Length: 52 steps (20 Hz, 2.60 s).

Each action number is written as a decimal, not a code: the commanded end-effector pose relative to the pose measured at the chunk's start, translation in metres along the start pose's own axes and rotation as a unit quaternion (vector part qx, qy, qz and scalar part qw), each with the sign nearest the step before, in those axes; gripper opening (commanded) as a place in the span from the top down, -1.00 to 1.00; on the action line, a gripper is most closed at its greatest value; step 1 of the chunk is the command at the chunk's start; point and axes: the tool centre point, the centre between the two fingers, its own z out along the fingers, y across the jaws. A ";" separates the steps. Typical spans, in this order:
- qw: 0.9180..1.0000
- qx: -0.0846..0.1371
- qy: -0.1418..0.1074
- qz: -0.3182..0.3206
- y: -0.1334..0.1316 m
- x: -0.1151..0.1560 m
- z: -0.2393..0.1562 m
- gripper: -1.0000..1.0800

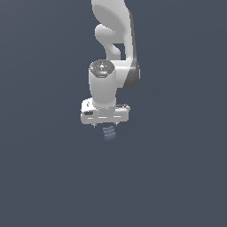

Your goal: Pick up the object and move it to a goal position.

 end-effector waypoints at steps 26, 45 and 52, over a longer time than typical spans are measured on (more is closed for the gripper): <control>0.995 0.010 -0.008 -0.094 -0.017 -0.014 0.097 -0.92; 0.995 0.010 -0.007 -0.095 -0.017 -0.013 0.106 1.00; 0.995 0.010 -0.007 -0.095 -0.016 -0.004 0.085 1.00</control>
